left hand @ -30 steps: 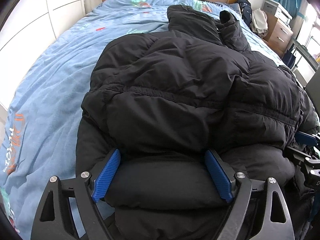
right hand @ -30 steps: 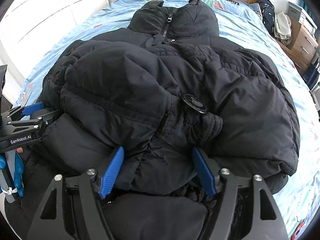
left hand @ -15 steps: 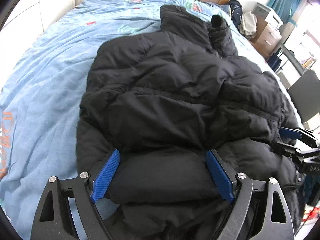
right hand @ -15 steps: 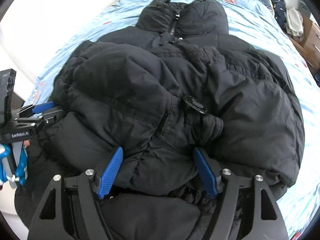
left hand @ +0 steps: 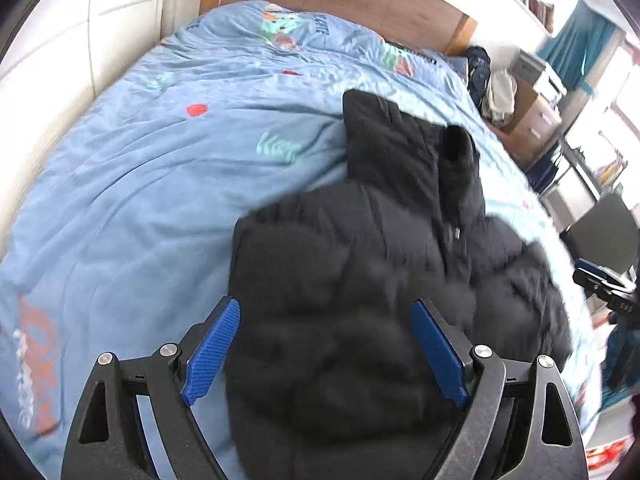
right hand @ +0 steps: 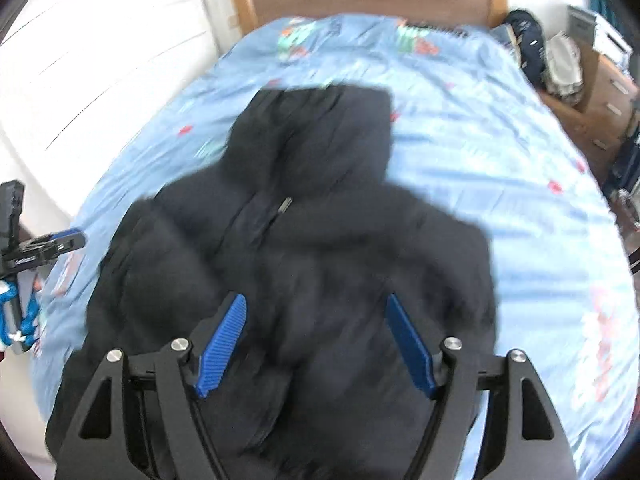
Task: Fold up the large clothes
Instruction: 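Lift the hem with both tools and fold it toward the collar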
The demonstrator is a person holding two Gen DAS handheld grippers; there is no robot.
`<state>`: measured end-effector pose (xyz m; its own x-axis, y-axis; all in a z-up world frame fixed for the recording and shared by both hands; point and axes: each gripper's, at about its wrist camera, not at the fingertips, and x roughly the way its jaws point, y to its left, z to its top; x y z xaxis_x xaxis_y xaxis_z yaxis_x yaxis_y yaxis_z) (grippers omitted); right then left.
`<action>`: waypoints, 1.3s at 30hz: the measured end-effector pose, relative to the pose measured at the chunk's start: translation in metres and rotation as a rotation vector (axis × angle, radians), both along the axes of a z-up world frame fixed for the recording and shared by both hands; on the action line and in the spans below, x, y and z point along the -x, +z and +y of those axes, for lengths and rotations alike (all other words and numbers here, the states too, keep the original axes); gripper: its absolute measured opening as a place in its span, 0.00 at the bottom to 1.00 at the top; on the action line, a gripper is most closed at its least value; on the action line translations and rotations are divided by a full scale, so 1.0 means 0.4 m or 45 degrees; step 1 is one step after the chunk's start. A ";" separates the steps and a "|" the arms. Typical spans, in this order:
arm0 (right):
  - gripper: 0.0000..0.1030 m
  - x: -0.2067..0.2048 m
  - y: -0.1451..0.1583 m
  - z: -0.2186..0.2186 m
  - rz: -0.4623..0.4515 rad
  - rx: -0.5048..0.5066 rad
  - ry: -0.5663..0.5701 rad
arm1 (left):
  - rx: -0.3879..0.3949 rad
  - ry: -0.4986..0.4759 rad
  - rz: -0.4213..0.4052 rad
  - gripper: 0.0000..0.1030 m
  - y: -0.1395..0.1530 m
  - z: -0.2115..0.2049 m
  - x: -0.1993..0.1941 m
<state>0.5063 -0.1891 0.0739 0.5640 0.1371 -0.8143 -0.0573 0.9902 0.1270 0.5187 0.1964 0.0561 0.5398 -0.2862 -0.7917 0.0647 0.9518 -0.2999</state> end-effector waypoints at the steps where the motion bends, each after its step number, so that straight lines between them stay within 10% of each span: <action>1: 0.70 -0.027 0.008 -0.013 -0.030 -0.001 -0.020 | 0.039 0.010 0.010 0.83 -0.002 0.007 -0.036; 12: 0.70 -0.378 -0.037 -0.134 -0.171 -0.137 -0.157 | 0.437 0.060 0.019 0.83 -0.055 -0.010 -0.430; 21: 0.71 -0.628 -0.197 -0.226 -0.127 -0.645 -0.297 | 0.669 0.161 0.047 0.83 -0.156 -0.067 -0.612; 35: 0.74 -0.755 -0.305 -0.252 -0.102 -0.692 -0.384 | 0.622 0.220 0.162 0.83 -0.253 -0.157 -0.699; 39: 0.74 -0.785 -0.310 -0.210 -0.055 -0.647 -0.335 | 0.587 0.227 0.203 0.64 -0.272 -0.172 -0.700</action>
